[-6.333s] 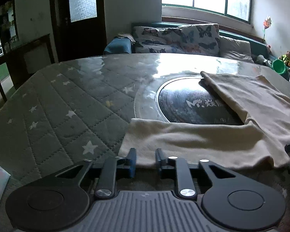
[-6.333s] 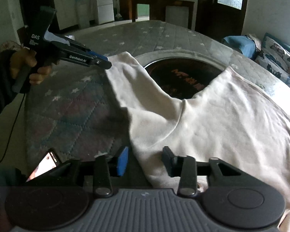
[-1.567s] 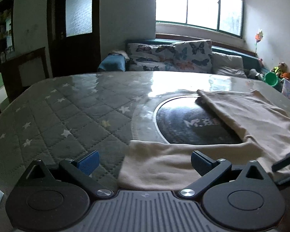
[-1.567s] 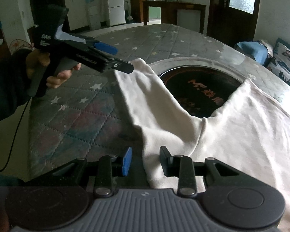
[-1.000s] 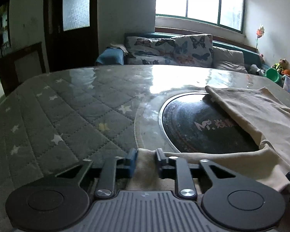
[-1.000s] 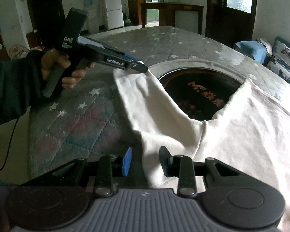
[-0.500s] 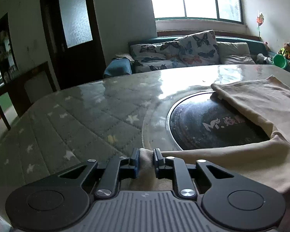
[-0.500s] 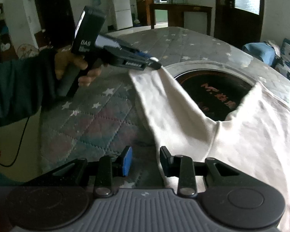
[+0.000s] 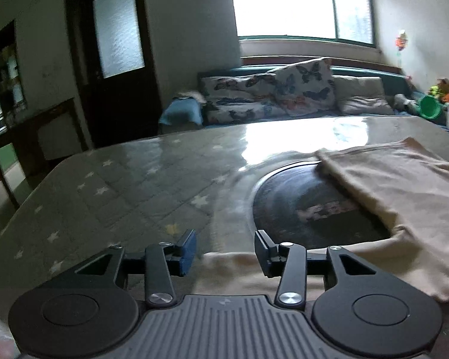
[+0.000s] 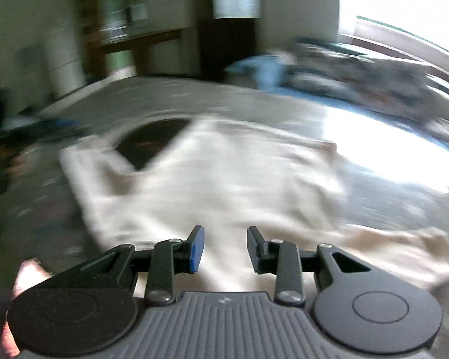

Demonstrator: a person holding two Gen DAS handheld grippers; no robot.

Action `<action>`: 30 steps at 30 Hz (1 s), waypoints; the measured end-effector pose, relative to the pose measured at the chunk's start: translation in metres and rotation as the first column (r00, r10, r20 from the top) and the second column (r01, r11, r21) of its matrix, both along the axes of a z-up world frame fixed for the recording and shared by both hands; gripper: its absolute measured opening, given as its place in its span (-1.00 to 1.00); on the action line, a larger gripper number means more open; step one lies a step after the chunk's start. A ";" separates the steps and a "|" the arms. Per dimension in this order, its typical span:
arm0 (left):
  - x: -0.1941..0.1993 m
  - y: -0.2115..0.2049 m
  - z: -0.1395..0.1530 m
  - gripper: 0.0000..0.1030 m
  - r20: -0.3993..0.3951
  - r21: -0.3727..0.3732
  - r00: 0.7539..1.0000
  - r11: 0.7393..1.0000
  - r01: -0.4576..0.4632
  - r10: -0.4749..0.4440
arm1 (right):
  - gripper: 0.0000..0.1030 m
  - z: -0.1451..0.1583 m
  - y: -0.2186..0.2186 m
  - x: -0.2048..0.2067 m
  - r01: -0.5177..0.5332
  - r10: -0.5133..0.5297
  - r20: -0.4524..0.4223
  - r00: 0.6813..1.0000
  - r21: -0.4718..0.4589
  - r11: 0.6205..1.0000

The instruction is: Fold clothes

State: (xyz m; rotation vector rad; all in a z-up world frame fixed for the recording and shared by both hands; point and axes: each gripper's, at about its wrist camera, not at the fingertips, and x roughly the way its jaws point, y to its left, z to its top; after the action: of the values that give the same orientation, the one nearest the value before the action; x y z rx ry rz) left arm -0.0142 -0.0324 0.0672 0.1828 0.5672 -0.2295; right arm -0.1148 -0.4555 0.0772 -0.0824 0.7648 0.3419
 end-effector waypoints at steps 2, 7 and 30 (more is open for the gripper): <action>-0.001 -0.013 0.004 -0.10 -0.004 -0.010 0.999 0.999 0.046 -0.046 | -0.39 0.001 -0.032 0.008 0.124 -0.124 -0.006 0.992 -0.007 0.992; -0.002 -0.059 0.013 -0.05 -0.007 -0.039 0.982 0.981 0.189 -0.189 | -0.39 -0.005 -0.101 0.035 0.353 -0.353 -0.041 0.935 0.019 0.935; -0.028 -0.194 0.002 0.07 -0.022 -0.083 0.813 0.811 0.579 -0.582 | -0.13 -0.054 -0.161 0.137 0.708 -0.701 -0.194 0.686 -0.046 0.705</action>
State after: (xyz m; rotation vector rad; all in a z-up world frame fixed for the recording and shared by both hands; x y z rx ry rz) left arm -0.0424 -0.2266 0.0688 0.2800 0.5352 -0.8570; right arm 0.0224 -0.6167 0.0231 0.2872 0.9294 -0.3932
